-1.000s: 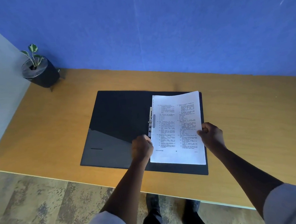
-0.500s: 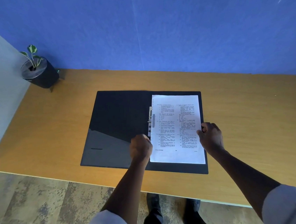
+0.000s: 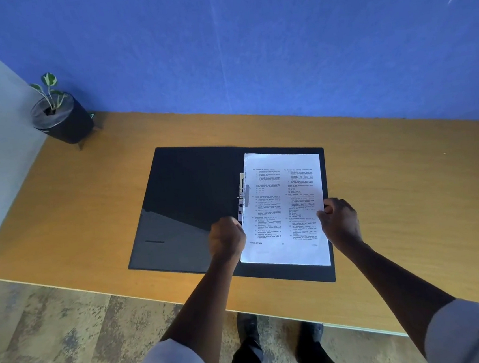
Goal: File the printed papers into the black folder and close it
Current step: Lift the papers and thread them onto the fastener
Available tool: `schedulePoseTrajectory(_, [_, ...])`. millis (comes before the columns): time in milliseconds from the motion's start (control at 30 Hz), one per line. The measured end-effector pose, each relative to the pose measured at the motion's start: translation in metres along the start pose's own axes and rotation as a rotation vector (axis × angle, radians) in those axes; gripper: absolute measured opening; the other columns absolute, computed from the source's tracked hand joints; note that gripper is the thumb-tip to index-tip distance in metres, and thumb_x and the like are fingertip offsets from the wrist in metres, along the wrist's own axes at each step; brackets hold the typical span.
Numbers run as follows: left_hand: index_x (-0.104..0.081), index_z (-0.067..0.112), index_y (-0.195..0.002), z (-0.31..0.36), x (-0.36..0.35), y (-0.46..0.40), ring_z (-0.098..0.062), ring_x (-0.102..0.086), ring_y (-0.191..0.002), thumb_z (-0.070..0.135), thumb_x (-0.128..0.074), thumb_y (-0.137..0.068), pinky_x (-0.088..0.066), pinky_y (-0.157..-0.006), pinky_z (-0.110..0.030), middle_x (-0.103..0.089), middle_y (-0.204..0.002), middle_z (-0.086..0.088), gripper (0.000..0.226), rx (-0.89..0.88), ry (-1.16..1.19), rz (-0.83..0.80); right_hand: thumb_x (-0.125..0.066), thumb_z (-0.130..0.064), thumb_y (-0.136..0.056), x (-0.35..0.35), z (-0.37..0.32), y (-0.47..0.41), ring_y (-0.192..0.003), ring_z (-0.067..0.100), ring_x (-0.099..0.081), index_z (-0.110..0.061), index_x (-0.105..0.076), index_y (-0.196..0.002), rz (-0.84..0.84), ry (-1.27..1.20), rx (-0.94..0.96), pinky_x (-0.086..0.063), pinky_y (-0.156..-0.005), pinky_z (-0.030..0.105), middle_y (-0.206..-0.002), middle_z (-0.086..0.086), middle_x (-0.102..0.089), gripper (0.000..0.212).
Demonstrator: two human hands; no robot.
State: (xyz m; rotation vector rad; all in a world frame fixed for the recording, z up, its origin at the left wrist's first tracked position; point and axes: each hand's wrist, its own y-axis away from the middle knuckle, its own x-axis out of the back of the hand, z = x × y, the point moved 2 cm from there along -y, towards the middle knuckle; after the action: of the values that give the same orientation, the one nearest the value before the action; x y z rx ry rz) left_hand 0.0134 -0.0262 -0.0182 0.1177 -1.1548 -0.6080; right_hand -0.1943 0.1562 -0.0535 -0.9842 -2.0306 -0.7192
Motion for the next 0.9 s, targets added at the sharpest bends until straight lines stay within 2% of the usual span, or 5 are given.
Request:
schedulePoseTrajectory(200, [-0.070, 0.012, -0.103, 0.002, 0.008, -0.011, -0.033, -0.069, -0.095, 0.015, -0.050, -0.094, -0.044, -0.068, -0.030, -0.073, -0.099, -0.009, 0.022, -0.033, -0.001, 0.056, -0.059, -0.010, -0.093, -0.002, -0.010, 0.006, -0.099, 0.034, -0.059, -0.003, -0.058, -0.123, 0.081, -0.060, -0.056, -0.050, -0.074, 0.038, -0.118, 0.017, -0.057, 0.031])
schedulePoseTrajectory(400, [-0.056, 0.014, -0.133, 0.011, 0.015, -0.040, -0.034, -0.065, -0.110, 0.018, -0.052, -0.095, -0.052, -0.088, -0.038, -0.069, -0.118, -0.012, 0.038, -0.102, 0.029, -0.002, -0.062, -0.013, -0.092, -0.016, -0.033, 0.009, -0.124, 0.036, -0.051, -0.003, -0.050, -0.137, 0.071, 0.025, 0.094, -0.047, -0.100, 0.050, -0.137, 0.017, -0.053, 0.048])
schedulePoseTrajectory(567, [-0.050, 0.014, -0.139, 0.021, 0.022, -0.061, -0.033, -0.065, -0.112, 0.013, -0.052, -0.095, -0.054, -0.092, -0.042, -0.070, -0.118, -0.011, 0.044, -0.174, 0.034, -0.045, -0.053, -0.031, -0.101, -0.033, -0.057, 0.001, -0.155, 0.028, -0.017, -0.006, -0.027, -0.157, -0.053, 0.114, 0.167, -0.016, -0.126, 0.044, -0.167, 0.012, -0.020, 0.067])
schedulePoseTrajectory(733, [-0.045, 0.019, -0.144, 0.027, 0.029, -0.075, -0.031, -0.065, -0.110, 0.010, -0.045, -0.094, -0.054, -0.090, -0.041, -0.070, -0.115, -0.008, 0.051, -0.197, 0.005, -0.072, -0.041, -0.044, -0.103, -0.056, -0.071, -0.003, -0.156, 0.022, 0.009, -0.012, -0.003, -0.162, -0.120, 0.192, 0.230, 0.005, -0.126, 0.038, -0.169, 0.006, 0.008, 0.076])
schedulePoseTrajectory(900, [-0.042, 0.022, -0.148, 0.031, 0.033, -0.088, -0.029, -0.066, -0.110, 0.009, -0.046, -0.095, -0.054, -0.093, -0.042, -0.070, -0.116, -0.007, 0.055, -0.224, -0.001, -0.120, -0.037, -0.051, -0.103, -0.073, -0.065, -0.004, -0.156, 0.027, 0.010, -0.010, -0.001, -0.161, -0.134, 0.262, 0.257, 0.000, -0.127, 0.045, -0.169, 0.009, 0.008, 0.080])
